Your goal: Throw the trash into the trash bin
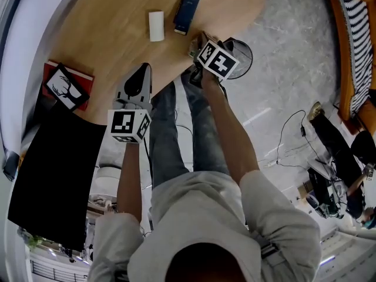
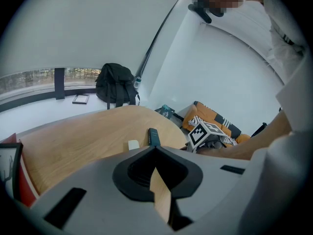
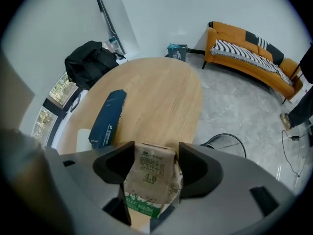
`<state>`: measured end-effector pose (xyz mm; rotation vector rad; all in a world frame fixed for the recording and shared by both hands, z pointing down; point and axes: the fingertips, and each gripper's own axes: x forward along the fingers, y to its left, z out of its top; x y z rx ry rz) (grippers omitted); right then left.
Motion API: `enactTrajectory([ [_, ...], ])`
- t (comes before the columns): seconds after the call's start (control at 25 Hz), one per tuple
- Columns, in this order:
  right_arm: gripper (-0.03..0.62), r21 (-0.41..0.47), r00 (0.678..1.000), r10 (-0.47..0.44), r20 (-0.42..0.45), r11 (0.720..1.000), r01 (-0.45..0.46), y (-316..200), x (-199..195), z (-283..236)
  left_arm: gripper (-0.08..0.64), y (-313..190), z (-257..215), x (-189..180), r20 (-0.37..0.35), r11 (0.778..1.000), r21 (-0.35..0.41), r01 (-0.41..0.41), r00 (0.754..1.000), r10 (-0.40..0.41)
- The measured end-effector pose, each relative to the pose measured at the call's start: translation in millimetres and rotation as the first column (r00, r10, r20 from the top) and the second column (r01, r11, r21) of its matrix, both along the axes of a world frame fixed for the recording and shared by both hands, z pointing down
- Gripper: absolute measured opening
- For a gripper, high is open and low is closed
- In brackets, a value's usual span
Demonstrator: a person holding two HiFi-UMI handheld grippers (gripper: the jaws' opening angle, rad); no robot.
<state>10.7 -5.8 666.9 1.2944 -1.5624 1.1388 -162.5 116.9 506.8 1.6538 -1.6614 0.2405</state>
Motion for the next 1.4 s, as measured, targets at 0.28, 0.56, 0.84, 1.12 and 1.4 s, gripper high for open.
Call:
enactTrajectory([
  [0.28, 0.281, 0.017, 0.999, -0.006, 0.045, 1.0, 0.005, -1, -2, -5, 0.017, 0, 1, 0, -0.005, 1.0, -0.005, 0.0, 1.0, 0.0],
  [0.56, 0.281, 0.096, 0.992, -0.071, 0.101, 0.993, 0.062, -5, -4, -27, 0.017, -3, -2, 4, -0.001, 1.0, 0.0, -0.013, 1.0, 0.013],
  [0.84, 0.281, 0.128, 0.996, -0.01, 0.087, 0.992, -0.001, -11, 53, -39, 0.017, -22, -8, 19, 0.01, 0.997, 0.017, -0.072, 0.997, 0.072],
  [1.12, 0.281, 0.122, 0.994, 0.109, 0.027, 0.986, -0.112, -6, 149, -27, 0.017, -49, -11, 62, 0.008, 0.981, 0.025, -0.191, 0.982, 0.191],
  [1.4, 0.282, 0.109, 0.976, 0.217, 0.019, 0.97, -0.217, 6, 207, -13, 0.017, -73, -12, 114, 0.008, 0.945, 0.022, -0.325, 0.946, 0.325],
])
